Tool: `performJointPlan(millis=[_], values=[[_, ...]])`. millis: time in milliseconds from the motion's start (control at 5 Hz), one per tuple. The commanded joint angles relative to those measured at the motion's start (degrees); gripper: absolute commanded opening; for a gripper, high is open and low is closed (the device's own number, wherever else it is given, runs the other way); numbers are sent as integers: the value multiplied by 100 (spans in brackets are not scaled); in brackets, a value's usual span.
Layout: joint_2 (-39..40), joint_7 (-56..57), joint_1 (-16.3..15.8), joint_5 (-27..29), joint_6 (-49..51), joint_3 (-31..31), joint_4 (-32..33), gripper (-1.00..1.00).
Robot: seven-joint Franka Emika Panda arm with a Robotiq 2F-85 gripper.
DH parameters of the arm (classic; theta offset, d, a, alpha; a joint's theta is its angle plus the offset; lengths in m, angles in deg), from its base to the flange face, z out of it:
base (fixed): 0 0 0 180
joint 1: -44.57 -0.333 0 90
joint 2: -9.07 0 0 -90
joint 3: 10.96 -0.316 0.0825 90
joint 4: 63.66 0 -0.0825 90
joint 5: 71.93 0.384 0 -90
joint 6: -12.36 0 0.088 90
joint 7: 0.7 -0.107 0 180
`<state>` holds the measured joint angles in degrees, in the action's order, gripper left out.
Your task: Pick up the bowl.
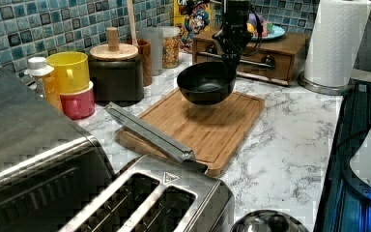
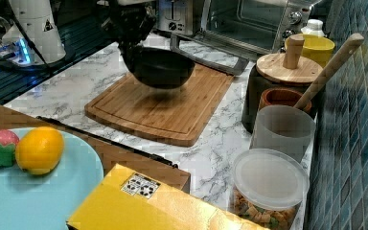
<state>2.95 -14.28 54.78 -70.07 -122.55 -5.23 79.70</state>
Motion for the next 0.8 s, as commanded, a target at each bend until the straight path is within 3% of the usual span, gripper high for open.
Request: performJointPlan(millis=[200,800], values=[[-632,-546,-351,150,872,-506,-1623,-100],[-720,-500,-429,-11,1441,-840,-1915,-100]])
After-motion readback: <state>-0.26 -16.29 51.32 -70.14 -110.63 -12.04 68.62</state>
